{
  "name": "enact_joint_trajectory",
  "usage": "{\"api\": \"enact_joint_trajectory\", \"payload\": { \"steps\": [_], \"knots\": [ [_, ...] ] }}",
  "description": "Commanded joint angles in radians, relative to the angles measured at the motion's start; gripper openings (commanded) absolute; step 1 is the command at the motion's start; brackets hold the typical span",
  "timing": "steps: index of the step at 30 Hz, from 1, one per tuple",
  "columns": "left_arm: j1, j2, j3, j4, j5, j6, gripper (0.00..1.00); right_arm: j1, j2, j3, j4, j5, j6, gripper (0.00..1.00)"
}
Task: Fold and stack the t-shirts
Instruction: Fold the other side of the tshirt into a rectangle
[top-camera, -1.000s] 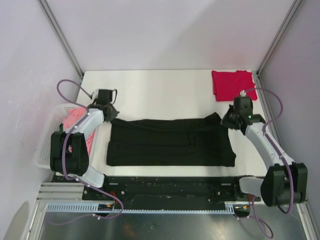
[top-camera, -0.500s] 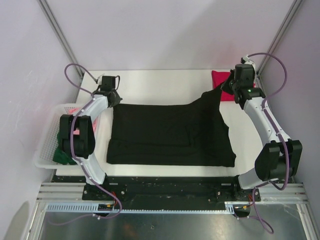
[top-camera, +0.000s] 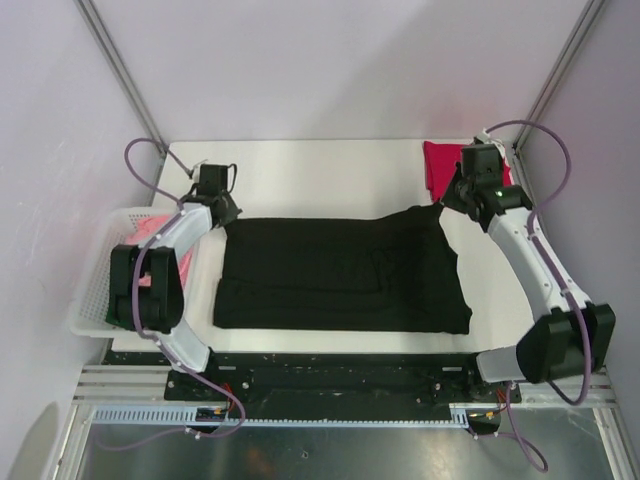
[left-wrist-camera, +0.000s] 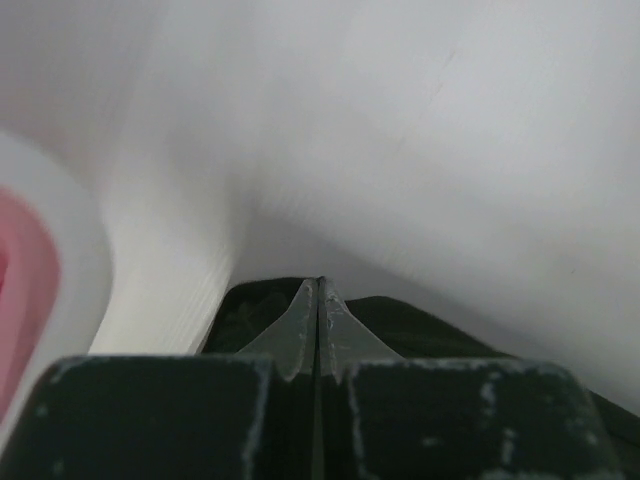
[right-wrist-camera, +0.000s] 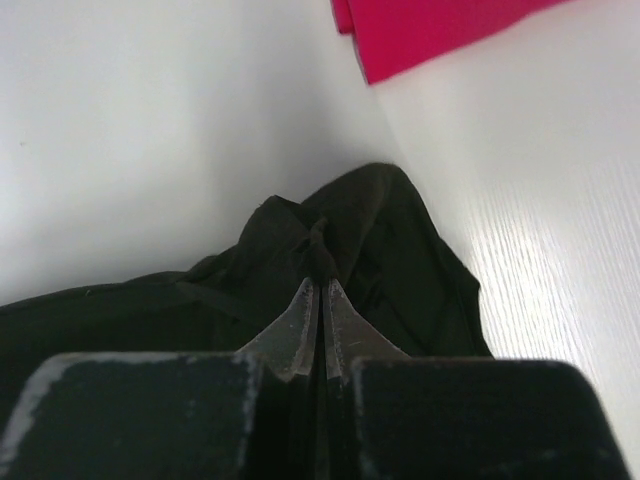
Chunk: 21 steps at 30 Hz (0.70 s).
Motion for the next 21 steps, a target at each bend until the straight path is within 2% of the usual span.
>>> {"api": "enact_joint_trajectory", "payload": {
  "steps": [1, 4, 6, 9, 12, 15, 21],
  "knots": [
    [-0.004, -0.167, -0.138, 0.009, -0.002, -0.029, 0.00, 0.019, -0.159, -0.077, -0.100, 0.022, 0.044, 0.01],
    [-0.005, -0.257, -0.272, 0.010, -0.021, -0.074, 0.01, 0.036, -0.251, -0.196, -0.119, -0.022, 0.085, 0.02],
    [-0.004, -0.306, -0.349, 0.010, -0.039, -0.098, 0.06, 0.049, -0.322, -0.303, -0.120, -0.049, 0.113, 0.02],
    [-0.004, -0.350, -0.422, 0.009, -0.028, -0.123, 0.29, 0.054, -0.405, -0.455, -0.100, -0.092, 0.147, 0.03],
    [-0.004, -0.387, -0.453, 0.012, -0.008, -0.144, 0.43, 0.056, -0.432, -0.534, -0.085, -0.116, 0.160, 0.03],
    [-0.004, -0.427, -0.455, 0.010, -0.001, -0.151, 0.45, 0.057, -0.435, -0.552, -0.073, -0.127, 0.157, 0.03],
    [-0.004, -0.416, -0.452, 0.005, 0.001, -0.173, 0.37, 0.055, -0.424, -0.554, -0.043, -0.138, 0.154, 0.04]
  ]
}}
